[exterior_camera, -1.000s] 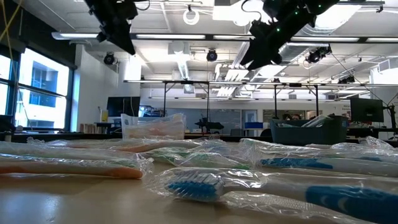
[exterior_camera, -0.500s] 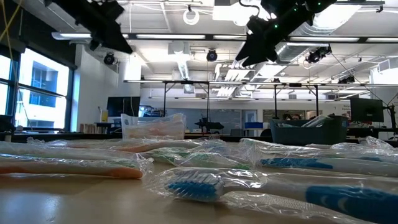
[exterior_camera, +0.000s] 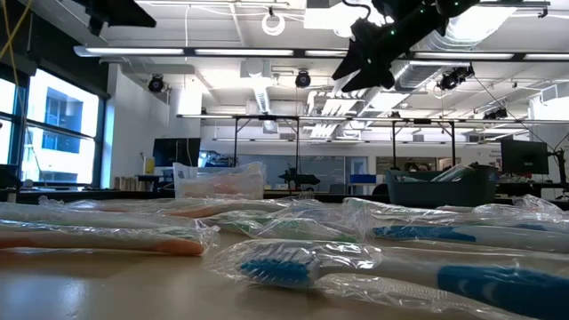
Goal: Pick & Place Toothbrushes
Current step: Put the green toothbrush into the blue bin
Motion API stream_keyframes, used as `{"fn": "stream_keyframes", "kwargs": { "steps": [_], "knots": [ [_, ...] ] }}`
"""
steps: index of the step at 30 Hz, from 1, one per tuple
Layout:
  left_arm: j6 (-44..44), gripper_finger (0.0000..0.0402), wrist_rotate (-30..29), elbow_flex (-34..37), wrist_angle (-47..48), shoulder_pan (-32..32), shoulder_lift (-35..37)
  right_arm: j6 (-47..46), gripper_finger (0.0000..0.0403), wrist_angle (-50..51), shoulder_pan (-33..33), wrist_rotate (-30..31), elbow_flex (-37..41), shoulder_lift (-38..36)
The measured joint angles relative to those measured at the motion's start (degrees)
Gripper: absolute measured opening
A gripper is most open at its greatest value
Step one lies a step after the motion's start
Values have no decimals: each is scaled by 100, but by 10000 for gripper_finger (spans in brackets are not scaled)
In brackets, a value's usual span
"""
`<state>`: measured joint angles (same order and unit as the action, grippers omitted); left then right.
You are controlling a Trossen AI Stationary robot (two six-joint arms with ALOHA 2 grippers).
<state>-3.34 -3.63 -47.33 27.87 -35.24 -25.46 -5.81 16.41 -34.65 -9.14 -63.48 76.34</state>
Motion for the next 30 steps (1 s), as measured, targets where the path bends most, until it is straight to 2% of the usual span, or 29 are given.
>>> {"fn": "stream_keyframes", "kwargs": {
  "steps": [5, 10, 19, 30],
  "knots": [
    [-49, 1, -9, 0, 398, 0, 468, -348, 265, -7, 406, -1, 0, 0],
    [-288, 1, 10, 2, 594, 0, 589, -652, 265, -38, 975, 35, 0, 0],
    [-257, 1, 16, 2, 572, 0, 587, -656, 265, -33, 1916, 629, 0, 0],
    [-321, 1, 24, 2, 572, 0, 585, -652, 265, 202, 2318, 773, 0, 0]
  ]
}}
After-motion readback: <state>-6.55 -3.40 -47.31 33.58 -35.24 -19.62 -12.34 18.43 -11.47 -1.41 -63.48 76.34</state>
